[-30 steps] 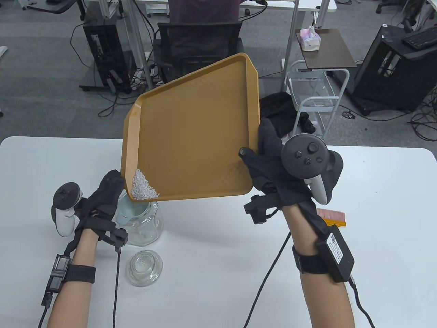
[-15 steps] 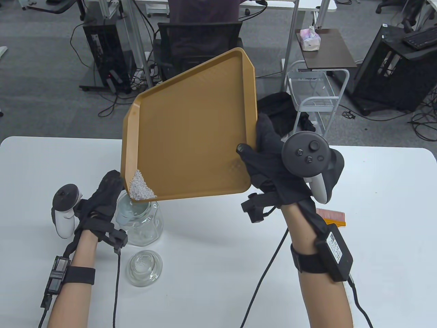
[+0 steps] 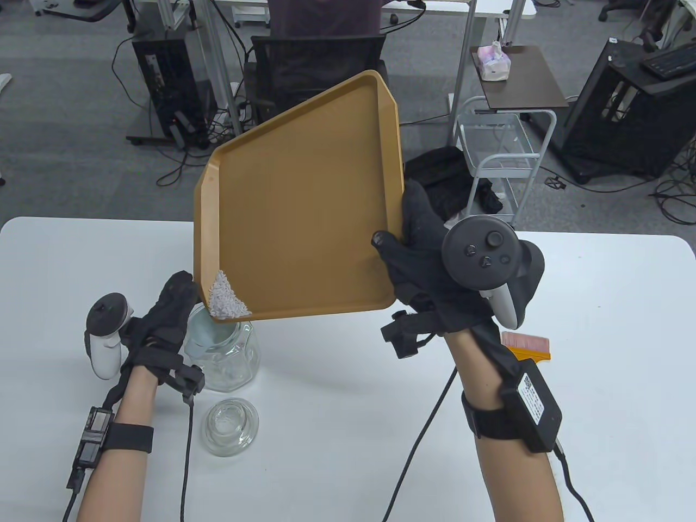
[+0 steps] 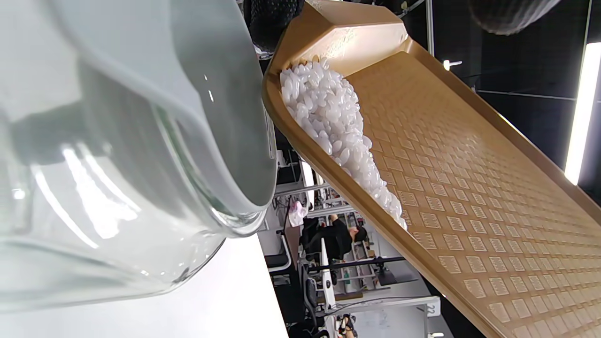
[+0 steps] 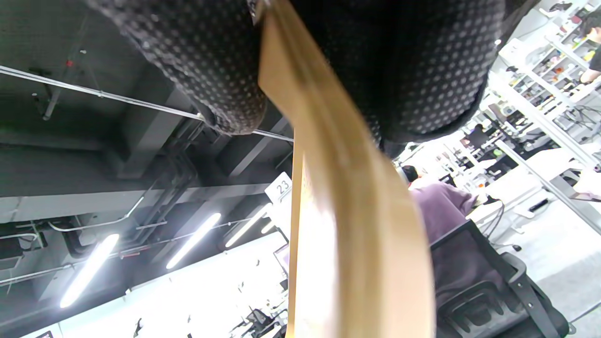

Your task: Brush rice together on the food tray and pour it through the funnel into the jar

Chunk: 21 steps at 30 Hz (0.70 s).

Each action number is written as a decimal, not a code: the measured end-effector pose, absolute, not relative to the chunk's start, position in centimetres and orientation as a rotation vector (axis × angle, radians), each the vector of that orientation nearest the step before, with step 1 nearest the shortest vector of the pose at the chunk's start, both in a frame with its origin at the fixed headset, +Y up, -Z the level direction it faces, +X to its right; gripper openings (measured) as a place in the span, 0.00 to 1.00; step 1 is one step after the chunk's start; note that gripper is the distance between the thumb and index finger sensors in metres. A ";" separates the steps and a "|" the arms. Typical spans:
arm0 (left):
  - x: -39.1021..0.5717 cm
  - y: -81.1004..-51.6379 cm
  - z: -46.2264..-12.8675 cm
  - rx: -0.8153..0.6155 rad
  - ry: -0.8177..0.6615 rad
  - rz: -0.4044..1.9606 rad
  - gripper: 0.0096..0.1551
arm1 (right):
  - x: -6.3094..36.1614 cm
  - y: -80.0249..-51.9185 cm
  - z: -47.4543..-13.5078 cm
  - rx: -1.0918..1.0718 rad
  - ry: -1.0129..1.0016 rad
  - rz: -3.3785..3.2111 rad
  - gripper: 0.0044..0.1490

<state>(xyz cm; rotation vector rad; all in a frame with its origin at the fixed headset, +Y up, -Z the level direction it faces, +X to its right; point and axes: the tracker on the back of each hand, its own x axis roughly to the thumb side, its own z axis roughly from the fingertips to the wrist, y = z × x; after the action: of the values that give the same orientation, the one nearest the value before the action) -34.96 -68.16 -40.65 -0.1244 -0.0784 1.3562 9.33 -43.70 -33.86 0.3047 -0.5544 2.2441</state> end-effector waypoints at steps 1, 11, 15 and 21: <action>-35.0 -68.2 -40.6 -0.126 -0.077 1.354 0.56 | 9.2 -43.7 -33.8 0.311 -0.561 2.249 0.50; -35.0 -68.3 -40.6 -0.140 -0.068 1.356 0.56 | 7.6 -43.0 -32.4 0.370 -0.620 2.296 0.50; -35.0 -68.3 -40.6 -0.142 -0.065 1.357 0.56 | 6.9 -42.7 -31.9 0.391 -0.641 2.315 0.50; -35.1 -68.3 -40.6 -0.138 -0.060 1.366 0.56 | 6.2 -42.4 -31.5 0.417 -0.665 2.320 0.50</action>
<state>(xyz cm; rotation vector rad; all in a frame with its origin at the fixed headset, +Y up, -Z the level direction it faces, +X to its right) -35.05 -68.33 -40.57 -0.1385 -0.0600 1.3663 6.22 -42.43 -31.46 0.4167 -0.6654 2.3200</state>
